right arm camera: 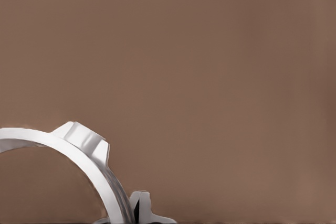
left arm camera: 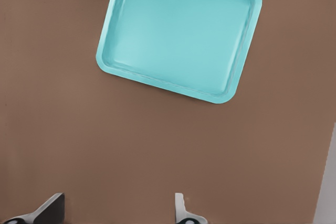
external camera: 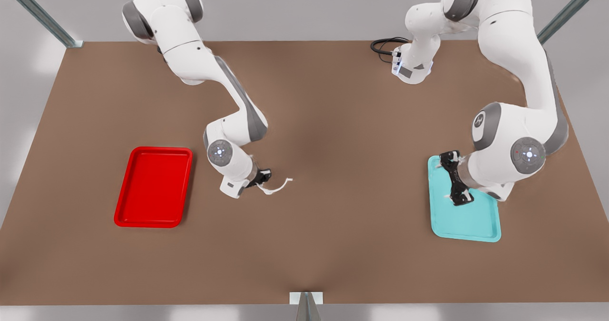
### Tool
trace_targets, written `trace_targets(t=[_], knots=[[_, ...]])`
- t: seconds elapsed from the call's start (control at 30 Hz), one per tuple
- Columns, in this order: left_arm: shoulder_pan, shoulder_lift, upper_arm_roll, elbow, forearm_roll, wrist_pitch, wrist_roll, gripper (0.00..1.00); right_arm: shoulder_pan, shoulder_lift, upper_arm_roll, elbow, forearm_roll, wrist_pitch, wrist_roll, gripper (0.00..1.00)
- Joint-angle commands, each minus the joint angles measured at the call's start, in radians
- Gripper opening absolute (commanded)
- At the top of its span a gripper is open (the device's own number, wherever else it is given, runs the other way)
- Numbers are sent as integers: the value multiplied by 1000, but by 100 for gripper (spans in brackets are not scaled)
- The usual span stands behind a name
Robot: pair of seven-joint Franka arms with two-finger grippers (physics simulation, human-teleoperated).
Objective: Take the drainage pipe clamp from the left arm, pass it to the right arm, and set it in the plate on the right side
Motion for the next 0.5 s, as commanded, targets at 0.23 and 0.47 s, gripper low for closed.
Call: trace_targets(t=[0.23, 0.47], knots=[[-73, 6, -10, 133, 114, -299, 1741, 100, -228, -57, -2, -44, -252, -215, -107, 21], [-71, 6, -9, 133, 107, -304, 1740, 100, -447, -9, 0, -56, -284, -166, -414, 21]])
